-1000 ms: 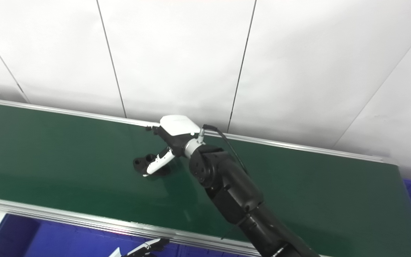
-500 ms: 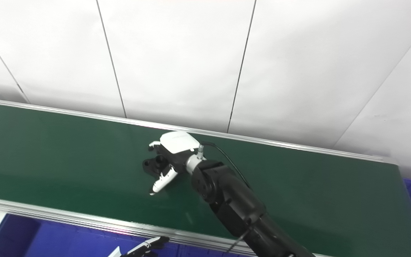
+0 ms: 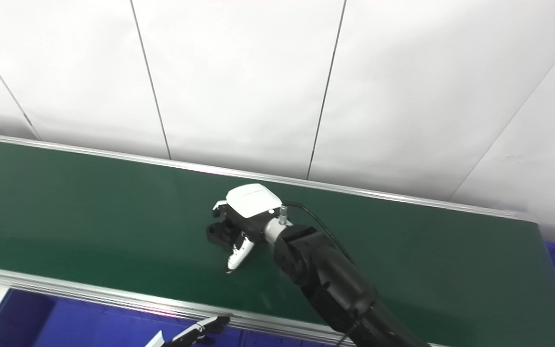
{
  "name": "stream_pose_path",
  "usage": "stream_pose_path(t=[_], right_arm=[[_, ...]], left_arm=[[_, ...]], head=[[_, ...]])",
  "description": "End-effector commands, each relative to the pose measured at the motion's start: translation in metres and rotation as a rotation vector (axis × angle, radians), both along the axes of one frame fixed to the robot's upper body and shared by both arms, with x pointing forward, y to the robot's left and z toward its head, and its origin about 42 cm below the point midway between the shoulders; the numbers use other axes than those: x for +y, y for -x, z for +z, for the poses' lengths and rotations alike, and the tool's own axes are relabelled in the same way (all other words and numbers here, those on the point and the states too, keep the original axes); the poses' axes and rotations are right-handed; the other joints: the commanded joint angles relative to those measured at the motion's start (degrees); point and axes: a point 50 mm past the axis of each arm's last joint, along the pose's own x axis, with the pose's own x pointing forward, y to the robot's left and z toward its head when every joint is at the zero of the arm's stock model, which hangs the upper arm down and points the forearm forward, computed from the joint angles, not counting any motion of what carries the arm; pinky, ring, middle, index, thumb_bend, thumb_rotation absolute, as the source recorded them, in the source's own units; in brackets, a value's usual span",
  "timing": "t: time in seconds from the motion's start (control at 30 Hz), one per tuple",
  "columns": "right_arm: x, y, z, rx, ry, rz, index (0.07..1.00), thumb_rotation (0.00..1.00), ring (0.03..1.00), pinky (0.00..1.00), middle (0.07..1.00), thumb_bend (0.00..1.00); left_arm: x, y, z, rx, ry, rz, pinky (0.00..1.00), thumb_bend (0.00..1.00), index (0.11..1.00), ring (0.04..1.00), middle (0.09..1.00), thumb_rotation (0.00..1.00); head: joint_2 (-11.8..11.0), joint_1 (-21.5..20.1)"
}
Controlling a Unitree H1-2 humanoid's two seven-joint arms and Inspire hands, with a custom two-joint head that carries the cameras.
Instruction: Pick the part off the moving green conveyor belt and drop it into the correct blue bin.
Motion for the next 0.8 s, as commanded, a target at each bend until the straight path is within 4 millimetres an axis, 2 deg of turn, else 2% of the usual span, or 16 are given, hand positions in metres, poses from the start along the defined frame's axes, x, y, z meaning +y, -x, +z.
stream_pose_path(t=[0.0,0.1,0.17,0.43,0.77], right_arm=[[0.0,0.004,0.008,-0.04,-0.012,0.057,0.532,0.02,0.32,0.26,0.489,0.56],[-0.006,0.007,0.006,-0.061,-0.028,0.066,0.524,0.0,0.331,0.25,0.442,0.52],[-0.009,0.009,0.003,-0.079,-0.039,0.081,0.532,0.0,0.374,0.29,0.498,0.51],[-0.016,0.016,-0.004,-0.103,-0.056,0.114,0.527,0.0,0.385,0.3,0.511,0.51],[-0.015,0.021,0.002,-0.16,-0.148,0.155,0.539,0.0,0.373,0.27,0.496,0.51]], left_arm=[[-0.001,0.0,0.01,-0.048,0.025,-0.02,0.79,0.88,0.892,0.869,0.912,0.58],[0.0,0.001,0.01,-0.046,0.025,-0.02,0.8,0.88,0.897,0.874,0.916,0.58],[0.0,0.001,0.01,-0.047,0.025,-0.016,0.8,0.87,0.898,0.874,0.917,0.59],[0.003,0.002,0.01,-0.047,0.019,-0.014,0.82,0.85,0.904,0.881,0.921,0.61],[0.005,0.002,0.01,-0.044,0.021,-0.019,0.82,0.83,0.907,0.885,0.922,0.6]], head=[[0.29,-0.07],[0.8,-0.06],[0.97,-0.02],[1.87,-0.27],[2.29,-0.26]])
